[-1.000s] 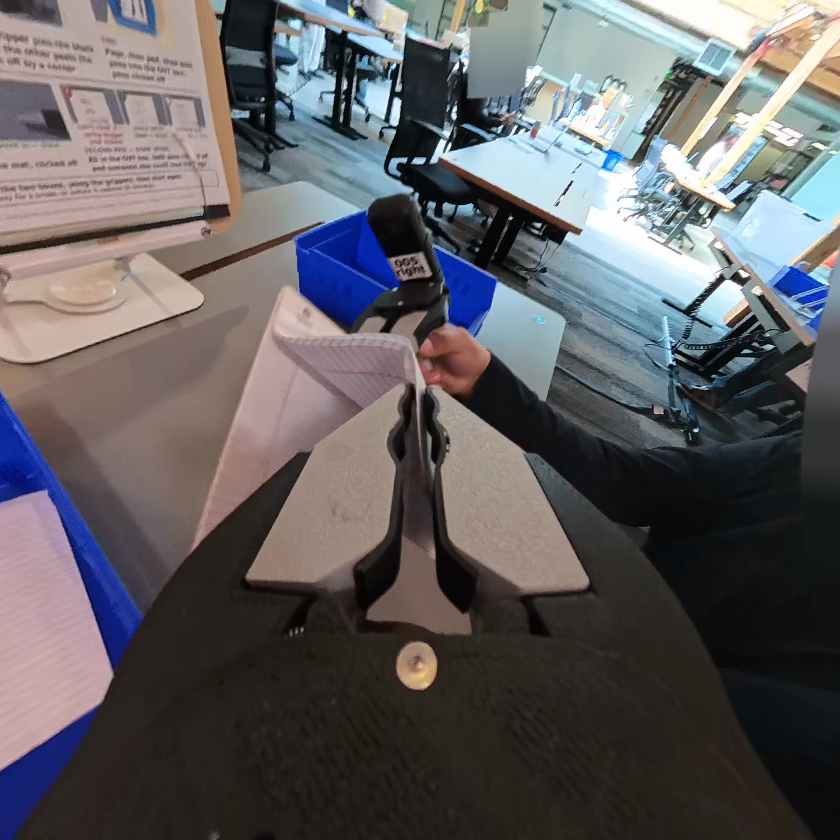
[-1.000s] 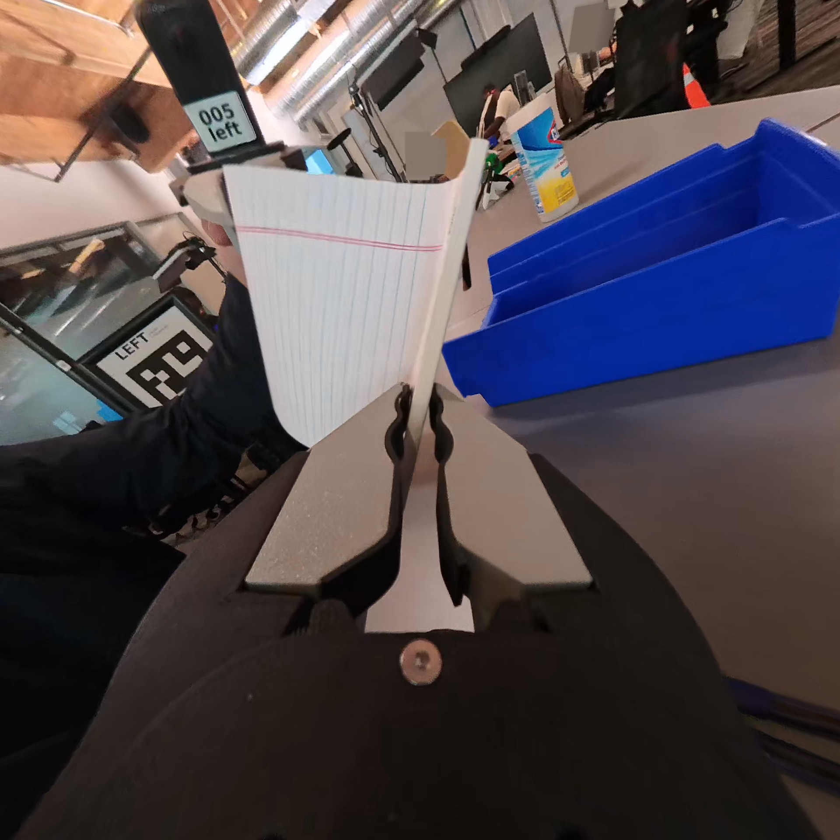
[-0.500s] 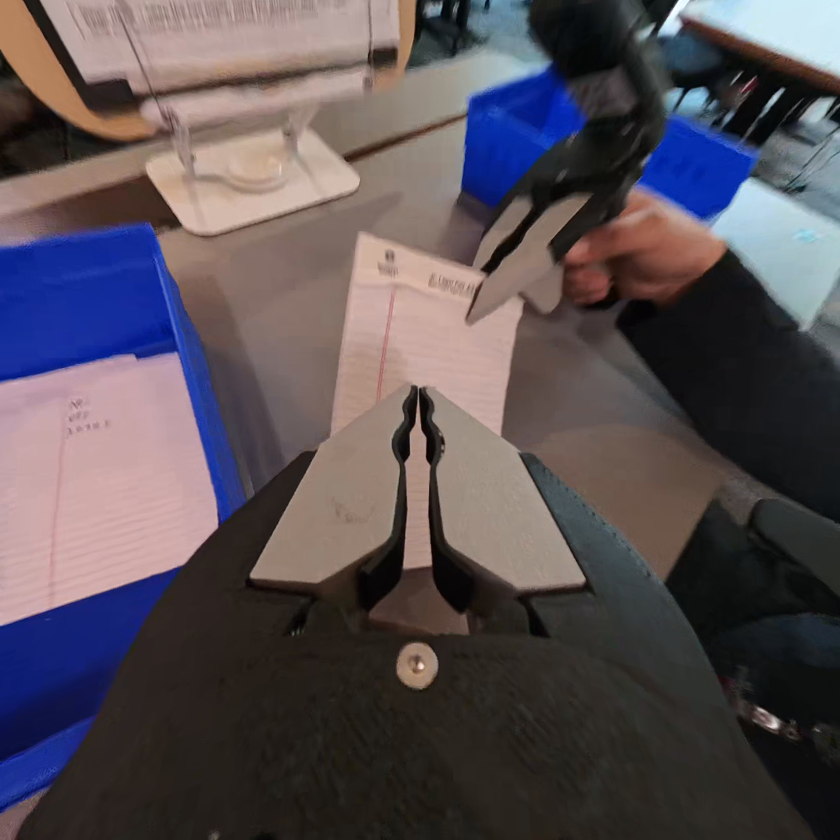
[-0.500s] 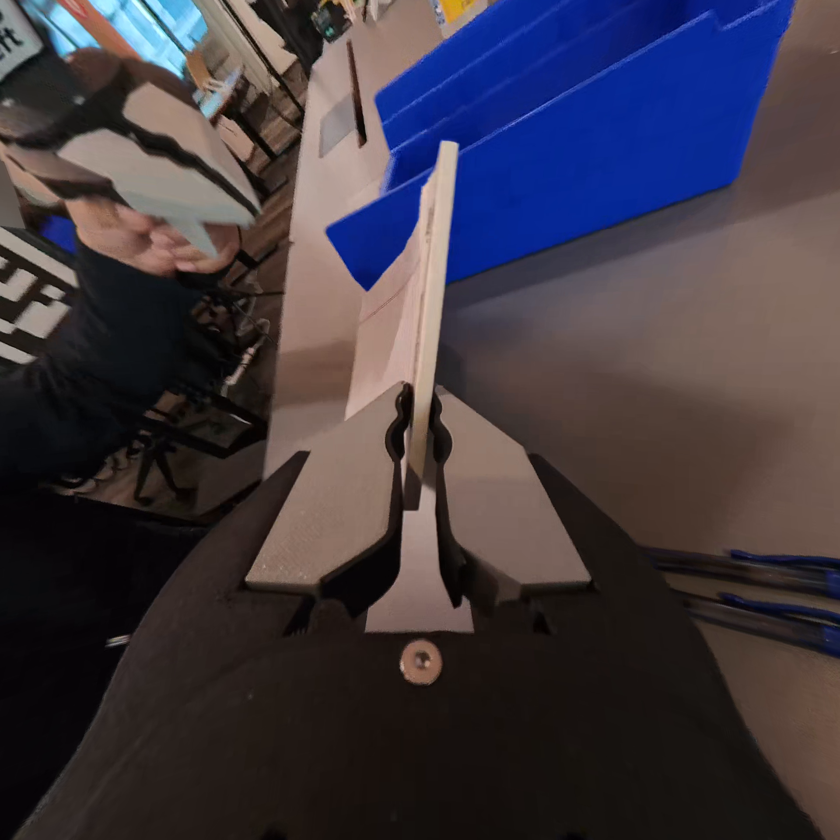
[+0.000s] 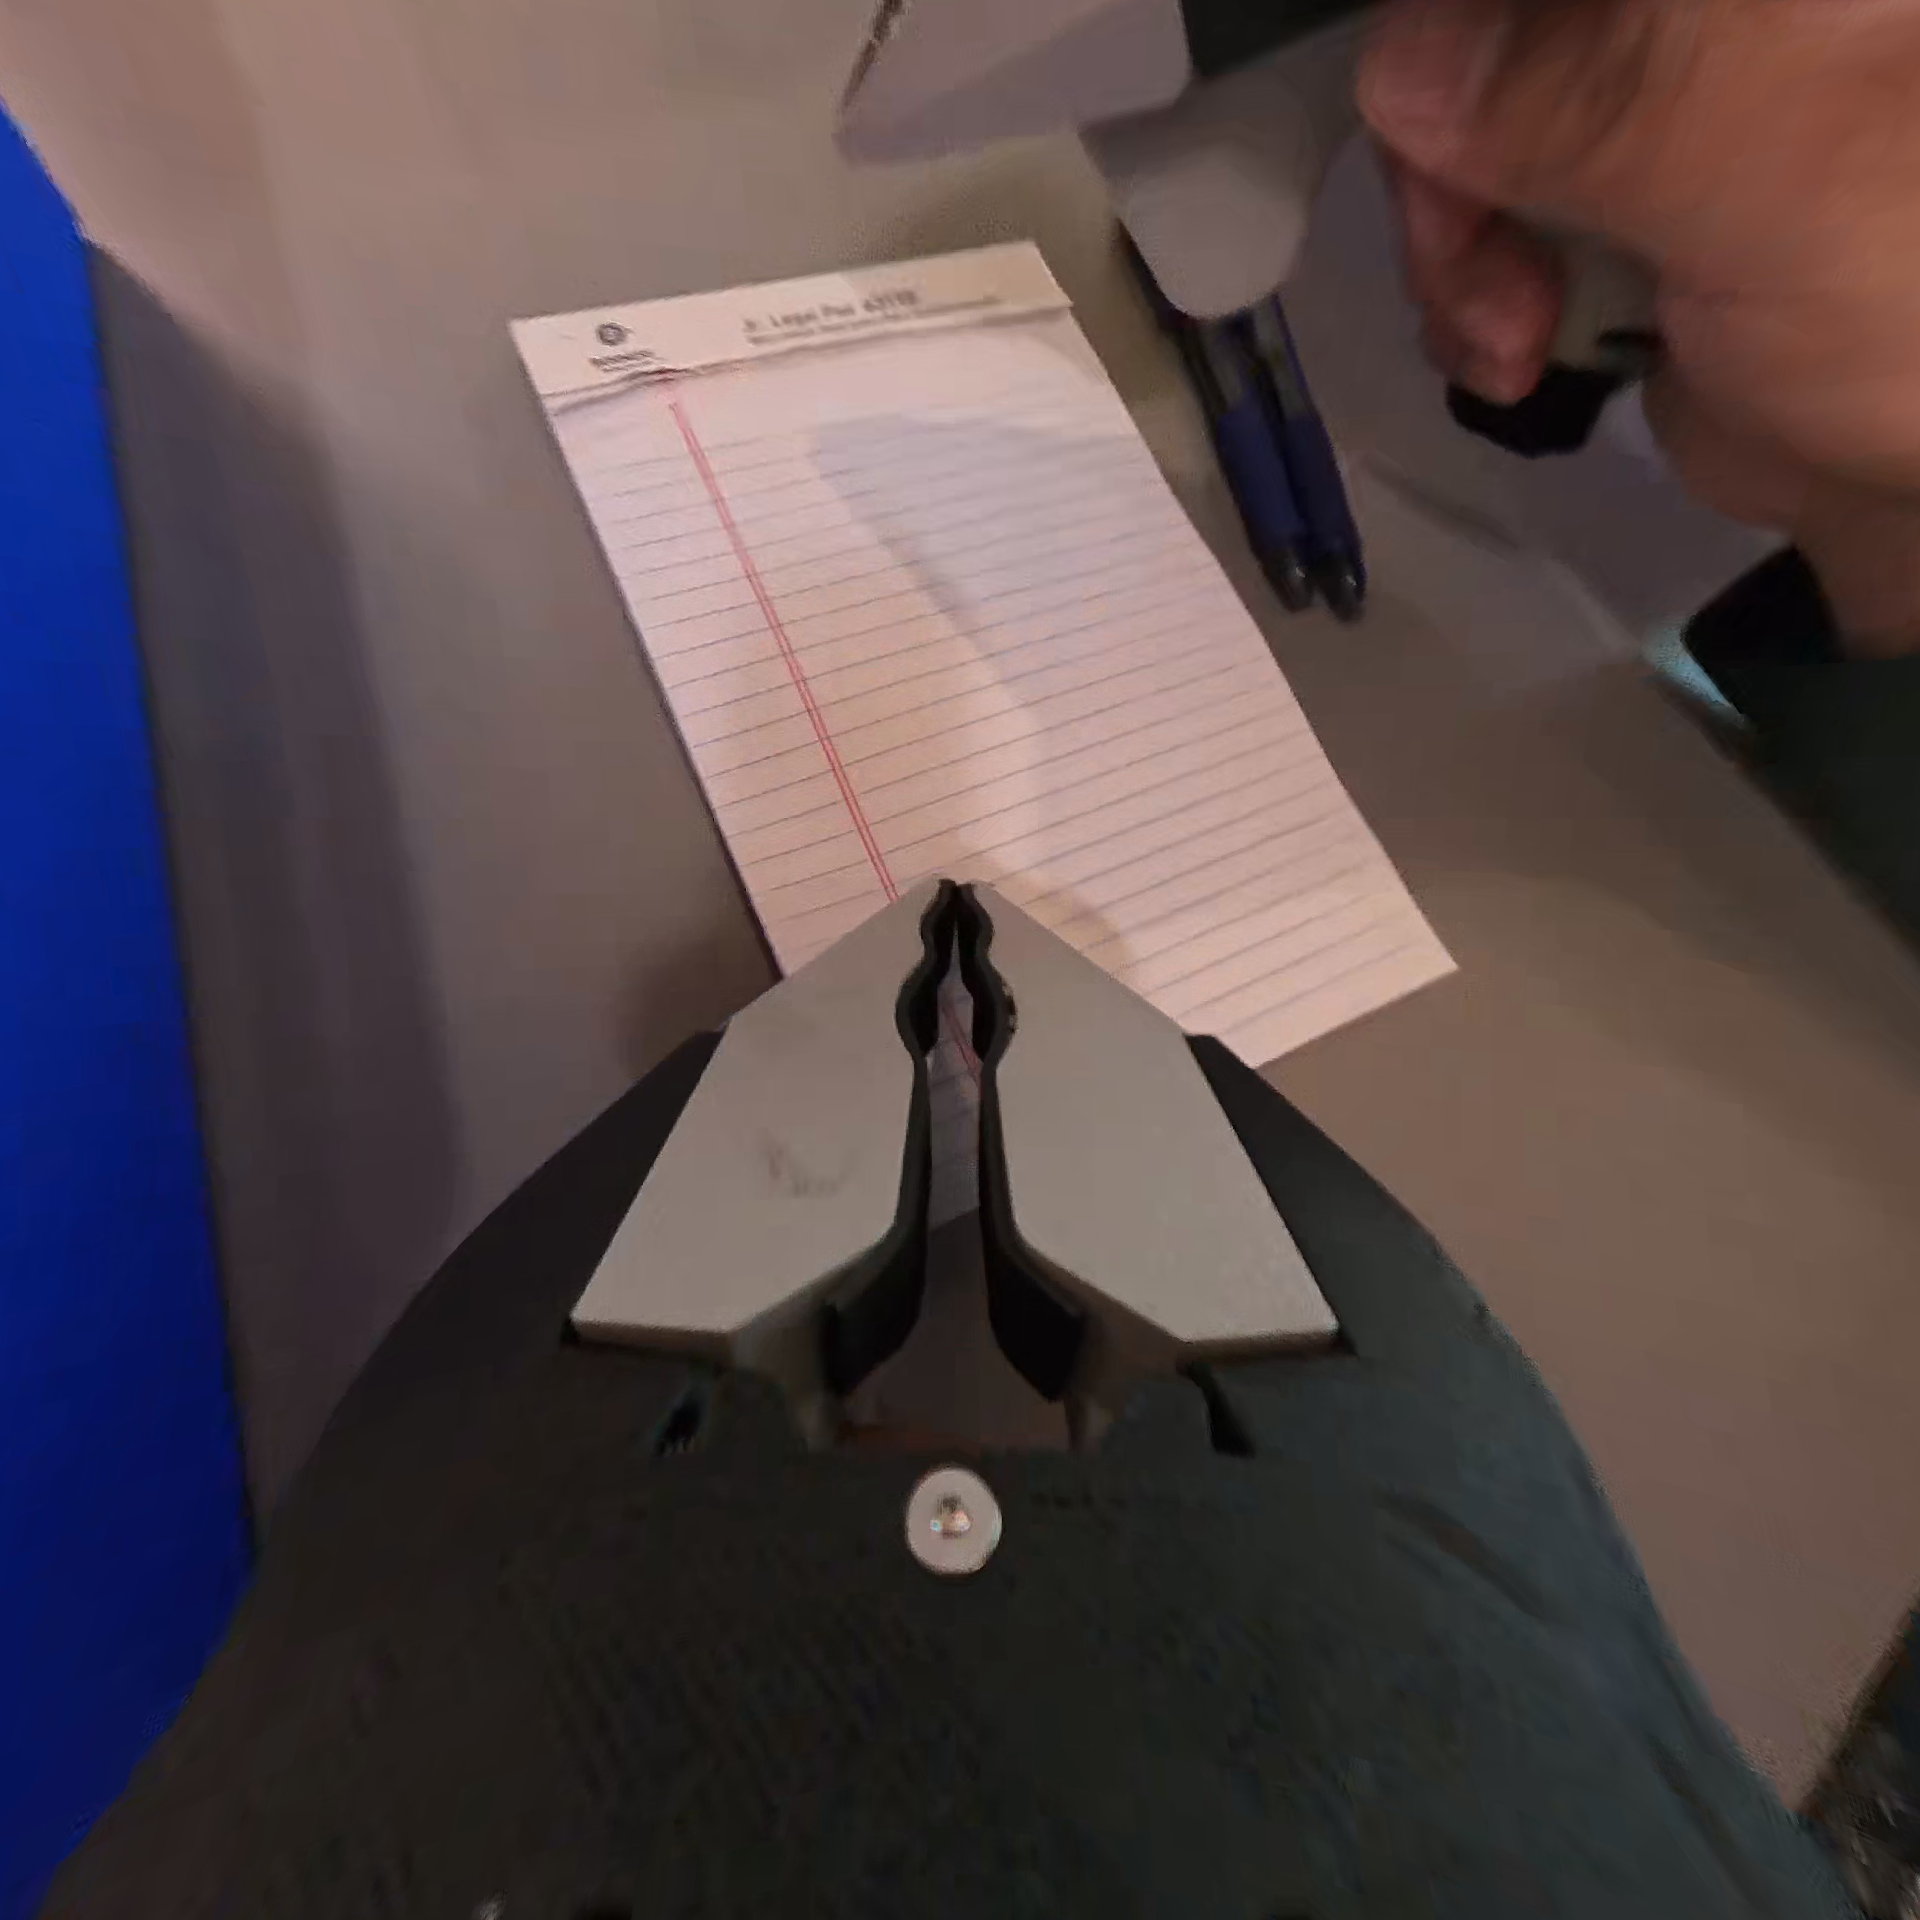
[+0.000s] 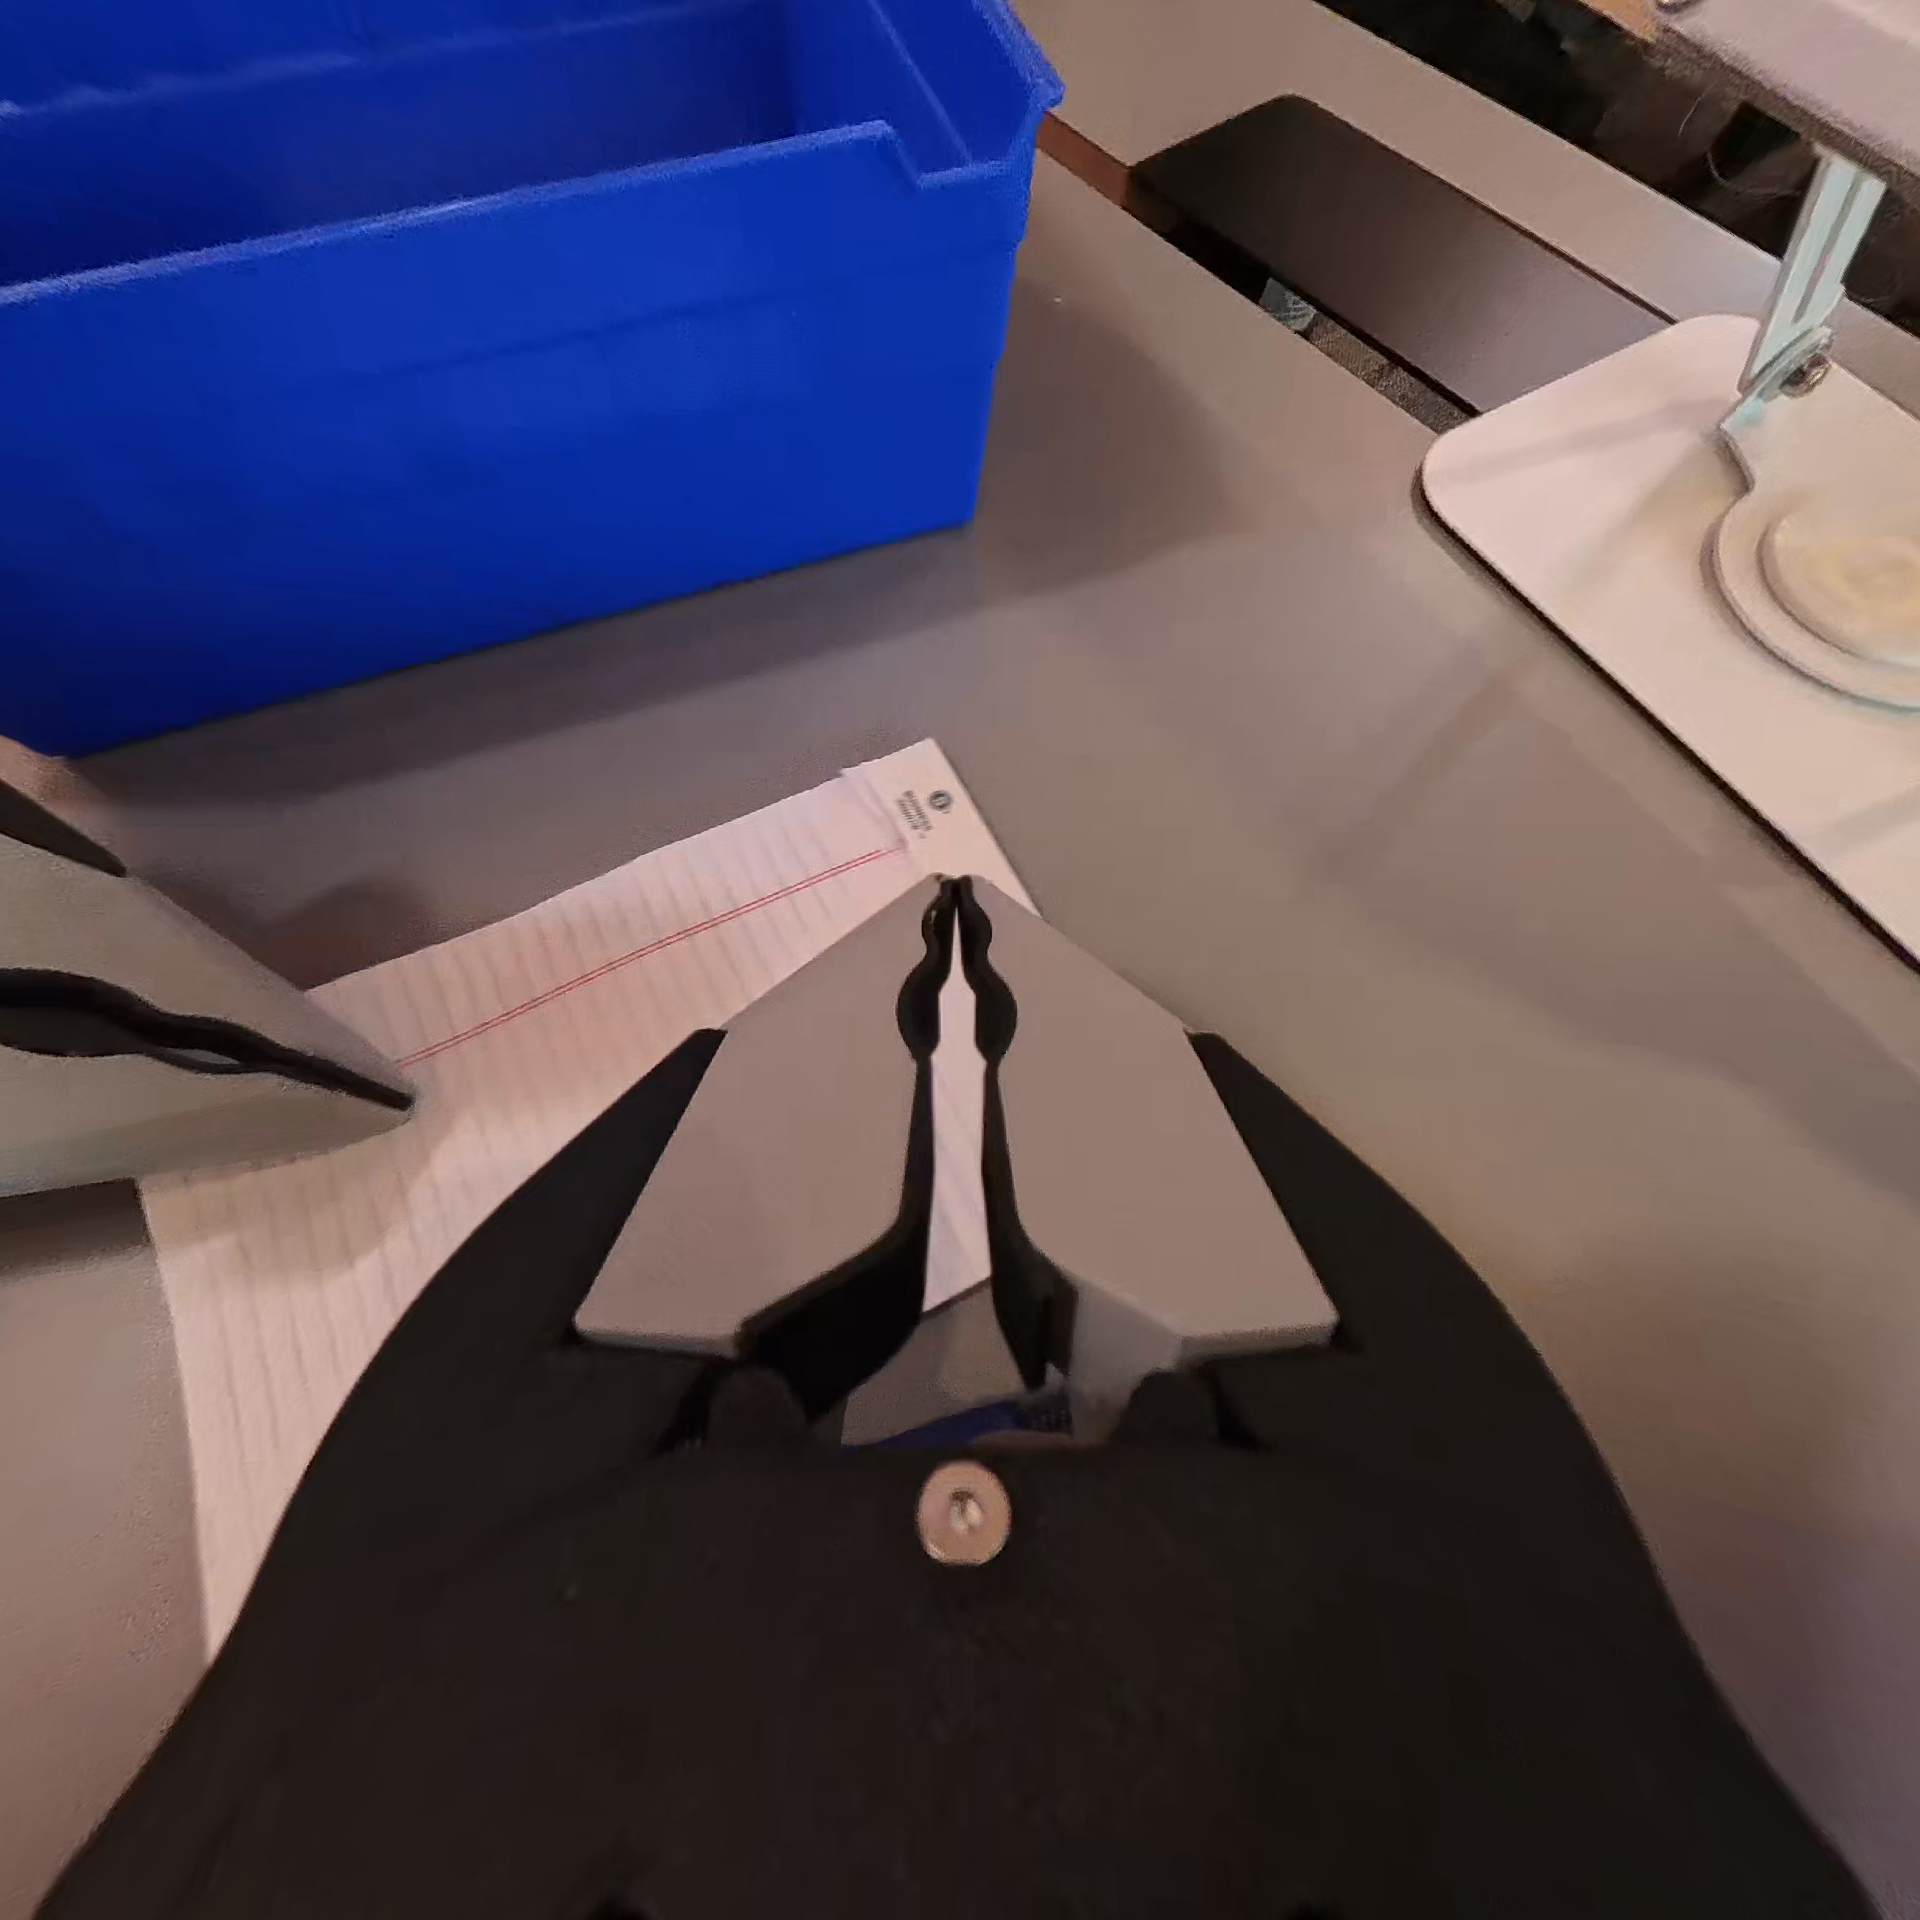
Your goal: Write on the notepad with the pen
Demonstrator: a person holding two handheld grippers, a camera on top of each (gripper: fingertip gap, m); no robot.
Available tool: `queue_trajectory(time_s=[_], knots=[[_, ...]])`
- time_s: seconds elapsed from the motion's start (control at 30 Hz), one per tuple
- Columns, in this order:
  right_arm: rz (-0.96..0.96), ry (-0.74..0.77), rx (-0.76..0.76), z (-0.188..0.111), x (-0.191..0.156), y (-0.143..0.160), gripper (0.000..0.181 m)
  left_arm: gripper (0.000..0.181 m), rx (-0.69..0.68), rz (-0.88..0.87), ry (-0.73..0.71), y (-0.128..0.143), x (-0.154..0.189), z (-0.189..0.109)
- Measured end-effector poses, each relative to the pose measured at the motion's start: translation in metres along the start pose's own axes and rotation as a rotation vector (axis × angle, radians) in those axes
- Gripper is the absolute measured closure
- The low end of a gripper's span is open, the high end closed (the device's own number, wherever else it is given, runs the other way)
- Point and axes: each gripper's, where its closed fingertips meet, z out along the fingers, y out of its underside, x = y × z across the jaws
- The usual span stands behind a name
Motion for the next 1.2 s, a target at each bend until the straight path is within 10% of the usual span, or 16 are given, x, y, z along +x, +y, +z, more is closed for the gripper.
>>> queue_trajectory(time_s=[0.53, 1.03, 1.2], knots=[[0.078, 0.159, -0.180, -0.042, 0.056, 0.060, 0.181, 0.181, -0.112, 0.229, 0.099, 0.003, 0.066, 0.016], [0.084, 0.030, -0.327, -0.042, 0.039, 0.091, 0.181, 0.181, -0.071, 0.115, 0.206, 0.005, 0.058, 0.012], [0.061, -0.136, -0.172, -0.049, 0.000, 0.058, 0.176, 0.181, -0.042, 0.086, 0.221, 0.005, 0.058, 0.012]])
